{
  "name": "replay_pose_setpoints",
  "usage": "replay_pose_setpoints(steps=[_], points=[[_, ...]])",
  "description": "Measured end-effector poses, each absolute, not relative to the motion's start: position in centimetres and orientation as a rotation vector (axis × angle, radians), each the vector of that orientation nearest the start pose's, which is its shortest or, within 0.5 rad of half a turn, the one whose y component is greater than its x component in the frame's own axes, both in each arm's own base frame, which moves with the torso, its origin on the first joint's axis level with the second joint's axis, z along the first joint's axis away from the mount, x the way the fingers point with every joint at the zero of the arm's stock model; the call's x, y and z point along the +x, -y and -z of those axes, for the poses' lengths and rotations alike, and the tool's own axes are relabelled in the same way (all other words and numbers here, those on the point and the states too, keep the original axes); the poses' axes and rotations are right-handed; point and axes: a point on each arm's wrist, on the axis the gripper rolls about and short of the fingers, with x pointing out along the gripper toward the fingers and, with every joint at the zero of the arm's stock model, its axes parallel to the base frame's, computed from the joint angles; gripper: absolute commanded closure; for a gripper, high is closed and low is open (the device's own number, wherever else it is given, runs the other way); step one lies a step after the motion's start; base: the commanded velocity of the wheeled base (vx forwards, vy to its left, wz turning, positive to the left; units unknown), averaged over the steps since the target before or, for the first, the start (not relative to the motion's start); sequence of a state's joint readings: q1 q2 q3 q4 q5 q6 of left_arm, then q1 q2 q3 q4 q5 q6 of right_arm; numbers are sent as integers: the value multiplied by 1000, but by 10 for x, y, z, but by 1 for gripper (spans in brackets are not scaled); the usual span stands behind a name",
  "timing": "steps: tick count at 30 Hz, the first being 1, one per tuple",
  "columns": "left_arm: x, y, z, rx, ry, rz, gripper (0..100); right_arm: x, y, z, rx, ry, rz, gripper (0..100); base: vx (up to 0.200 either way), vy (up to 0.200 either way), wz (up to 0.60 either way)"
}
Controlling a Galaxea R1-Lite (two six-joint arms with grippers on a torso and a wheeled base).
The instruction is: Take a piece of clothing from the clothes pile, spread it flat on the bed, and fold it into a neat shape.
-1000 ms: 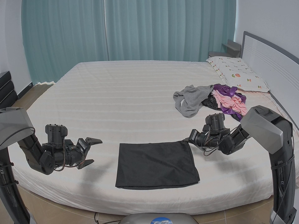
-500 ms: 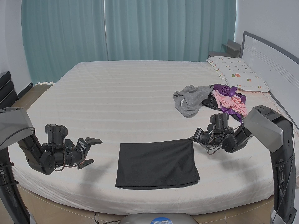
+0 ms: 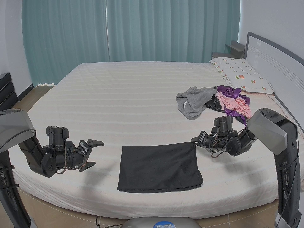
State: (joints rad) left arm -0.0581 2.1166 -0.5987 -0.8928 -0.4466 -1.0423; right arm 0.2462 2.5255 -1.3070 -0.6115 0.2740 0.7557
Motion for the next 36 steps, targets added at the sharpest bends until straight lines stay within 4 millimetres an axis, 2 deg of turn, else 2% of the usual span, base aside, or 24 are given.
replay_pose_setpoints(steps=[4, 10, 20, 24, 27, 32, 33, 36], points=[[321, 28, -27, -1107, -825, 120, 0, 439, -116, 23, 722, -787, -244, 0, 0, 0, 0], [320, 28, -27, -1108, -827, 119, 0, 414, -110, 18, 704, -829, -261, 0, 0, 0, 0], [320, 28, -26, -1108, -828, 118, 0, 325, -100, 21, 606, -946, -338, 0, 0, 0, 0], [319, 28, -26, -1108, -830, 117, 0, 299, -101, 19, 577, -933, -385, 0, 0, 0, 0], [319, 28, -26, -1108, -830, 117, 0, 288, -102, 18, 562, -944, -398, 0, 0, 0, 0], [319, 28, -26, -1107, -830, 118, 0, 285, -110, 16, 547, -950, -421, 0, 0, 0, 0], [320, 28, -26, -1108, -829, 118, 0, 285, -112, 16, 543, -947, -423, 100, 0, 0, 0], [320, 28, -26, -1108, -829, 119, 0, 287, -116, 17, 533, -941, -419, 100, 0, 0, 0]])
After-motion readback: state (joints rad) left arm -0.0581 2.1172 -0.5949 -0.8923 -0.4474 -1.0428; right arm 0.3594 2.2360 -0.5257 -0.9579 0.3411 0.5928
